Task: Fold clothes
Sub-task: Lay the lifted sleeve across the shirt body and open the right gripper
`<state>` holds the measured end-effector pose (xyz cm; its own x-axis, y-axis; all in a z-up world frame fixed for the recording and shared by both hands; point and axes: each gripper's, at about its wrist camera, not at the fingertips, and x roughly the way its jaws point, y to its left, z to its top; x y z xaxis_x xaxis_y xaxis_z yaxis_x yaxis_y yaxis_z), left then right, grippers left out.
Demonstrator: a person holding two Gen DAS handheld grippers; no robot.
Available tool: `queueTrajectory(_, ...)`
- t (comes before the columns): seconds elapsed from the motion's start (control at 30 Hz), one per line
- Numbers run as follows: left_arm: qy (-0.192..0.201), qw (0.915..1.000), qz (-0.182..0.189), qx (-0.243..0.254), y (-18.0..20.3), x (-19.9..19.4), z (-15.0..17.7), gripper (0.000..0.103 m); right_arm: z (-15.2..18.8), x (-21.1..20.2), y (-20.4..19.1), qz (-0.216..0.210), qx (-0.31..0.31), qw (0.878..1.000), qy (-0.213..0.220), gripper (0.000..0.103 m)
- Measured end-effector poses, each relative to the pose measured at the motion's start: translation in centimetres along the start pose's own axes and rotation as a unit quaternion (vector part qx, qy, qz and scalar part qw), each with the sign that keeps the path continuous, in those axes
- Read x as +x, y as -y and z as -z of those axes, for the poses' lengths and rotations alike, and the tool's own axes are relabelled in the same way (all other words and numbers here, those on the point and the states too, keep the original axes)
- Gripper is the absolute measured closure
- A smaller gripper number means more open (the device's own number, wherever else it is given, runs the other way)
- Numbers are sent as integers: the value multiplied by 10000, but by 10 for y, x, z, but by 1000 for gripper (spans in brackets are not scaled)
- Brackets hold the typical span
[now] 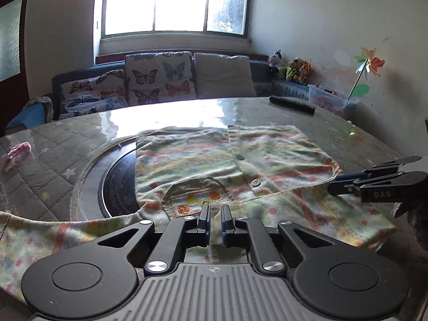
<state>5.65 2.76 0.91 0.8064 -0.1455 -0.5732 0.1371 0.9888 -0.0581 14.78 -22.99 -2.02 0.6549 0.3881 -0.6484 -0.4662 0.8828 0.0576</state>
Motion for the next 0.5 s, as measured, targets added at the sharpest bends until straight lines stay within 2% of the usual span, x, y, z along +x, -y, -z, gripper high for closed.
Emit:
queueTrajectory(0.1,-163,9997,2,-154,-6,8,1,93,-3,-2,-6,-1,-90,10000,23,78)
queueTrajectory(0.3,-75,9997,168,-164,-3,9,-2,88,-13,1,-27,-309,-302,9990,73,77)
queueTrajectory(0.5,-282,9994,-96,159,-1,26,7,86,-15,15,-54,-564,-591,9967,-29,77)
